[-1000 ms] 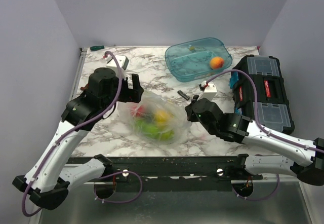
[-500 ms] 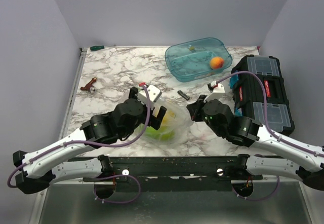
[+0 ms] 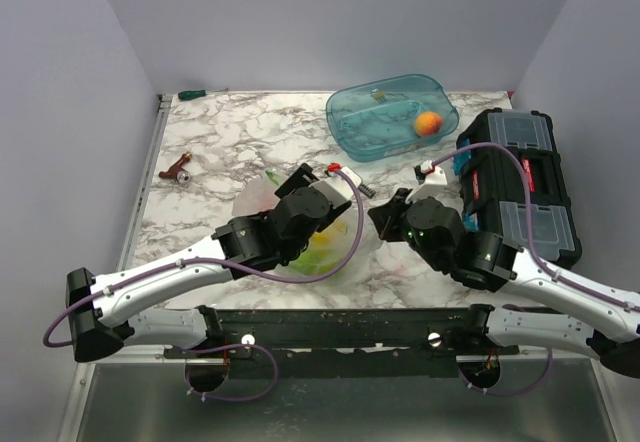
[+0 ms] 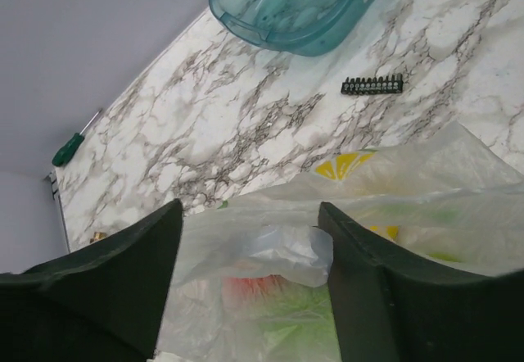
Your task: Take the fake fruits out of the plastic bag
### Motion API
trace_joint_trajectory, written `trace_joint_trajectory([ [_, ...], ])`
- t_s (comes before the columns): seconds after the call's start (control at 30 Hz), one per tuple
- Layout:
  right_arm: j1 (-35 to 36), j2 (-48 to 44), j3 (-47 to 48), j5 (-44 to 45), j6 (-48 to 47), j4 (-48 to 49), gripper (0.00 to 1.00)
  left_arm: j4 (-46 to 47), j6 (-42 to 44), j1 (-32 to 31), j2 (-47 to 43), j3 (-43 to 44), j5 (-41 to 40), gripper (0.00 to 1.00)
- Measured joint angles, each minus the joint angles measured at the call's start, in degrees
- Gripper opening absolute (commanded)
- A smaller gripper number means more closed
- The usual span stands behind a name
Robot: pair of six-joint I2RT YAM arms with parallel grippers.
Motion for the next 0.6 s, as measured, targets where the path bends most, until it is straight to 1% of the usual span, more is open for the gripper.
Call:
trace_joint_trajectory([
  [0.07, 0.02, 0.48, 0.00, -0.33, 0.31, 0.00, 0.01, -0.04, -0.22, 0.00, 0.48, 0.00, -1.53, 0.43],
  [0.23, 0.00, 1.92, 0.00, -0.74, 0.63, 0.00, 0.01, -0.59, -0.59, 0.07, 0.50, 0.24, -5.46, 0.00],
  [0.33, 0.00, 4.13, 1.01, -0.37, 0.20, -0.50, 0.01, -1.66, -1.42, 0.70, -0.13, 0.52, -5.86, 0.00],
  [0.4, -0.02, 6.78, 3.26, 0.44, -0.68, -1.38, 0.01, -4.26, -2.93, 1.88, -1.09, 1.46, -5.73, 0.00],
  [0.47, -0.74, 9.90, 6.73, 1.07, -2.14, -2.38, 0.01, -8.02, -6.32, 4.81, -2.08, 3.74, -4.57, 0.00],
  [0.5, -1.36, 11.56, 8.79, 1.16, -2.97, -3.02, 0.01, -10.12, -8.46, 7.28, -2.84, 5.64, -3.34, 0.00],
  [0.6, -5.97, 16.50, 15.67, -0.07, -5.57, -3.56, 0.01, -13.90, -12.98, 14.01, -5.01, 9.88, 0.31, 0.00],
])
